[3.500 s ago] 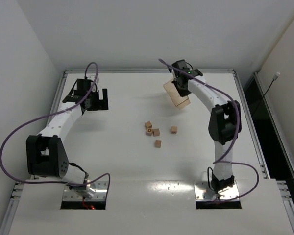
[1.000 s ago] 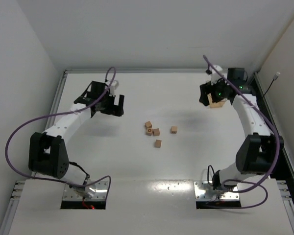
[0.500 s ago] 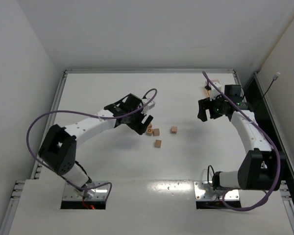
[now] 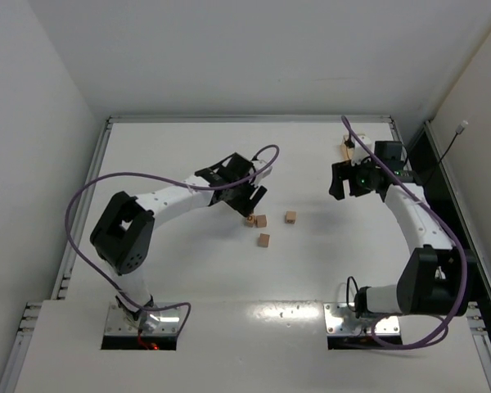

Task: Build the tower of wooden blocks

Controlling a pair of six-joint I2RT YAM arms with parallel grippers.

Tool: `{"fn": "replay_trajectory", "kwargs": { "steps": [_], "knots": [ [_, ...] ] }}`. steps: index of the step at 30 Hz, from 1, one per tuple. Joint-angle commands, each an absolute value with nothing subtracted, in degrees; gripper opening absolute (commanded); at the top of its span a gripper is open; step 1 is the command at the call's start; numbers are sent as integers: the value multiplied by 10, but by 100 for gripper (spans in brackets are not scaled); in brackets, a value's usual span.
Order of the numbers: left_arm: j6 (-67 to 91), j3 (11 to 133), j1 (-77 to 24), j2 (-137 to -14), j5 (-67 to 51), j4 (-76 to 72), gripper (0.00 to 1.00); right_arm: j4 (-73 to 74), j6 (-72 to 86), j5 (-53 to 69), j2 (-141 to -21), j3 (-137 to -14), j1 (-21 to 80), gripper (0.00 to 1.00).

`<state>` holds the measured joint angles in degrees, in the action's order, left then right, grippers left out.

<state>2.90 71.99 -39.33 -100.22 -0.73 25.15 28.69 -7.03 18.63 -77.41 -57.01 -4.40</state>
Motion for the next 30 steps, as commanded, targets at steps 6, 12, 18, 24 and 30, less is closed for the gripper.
{"fn": "replay_trajectory", "kwargs": {
  "steps": [6, 12, 18, 24, 30],
  "knots": [
    [18, 789, -391, -1071, -3, 233, 62, 265, -53, 192, -792, -584, -46, 80],
    [18, 811, -381, -1111, -13, 238, 62, 265, -53, 192, -802, -590, -46, 80],
    [18, 823, -375, -1135, -18, 238, 61, 265, -53, 192, -814, -590, -46, 80],
    [12, 834, -375, -1153, -29, 238, 48, 265, -53, 192, -819, -590, -46, 80],
    [2, 839, -375, -1158, -40, 243, 47, 260, -53, 192, -819, -590, -46, 80]
  ]
}}
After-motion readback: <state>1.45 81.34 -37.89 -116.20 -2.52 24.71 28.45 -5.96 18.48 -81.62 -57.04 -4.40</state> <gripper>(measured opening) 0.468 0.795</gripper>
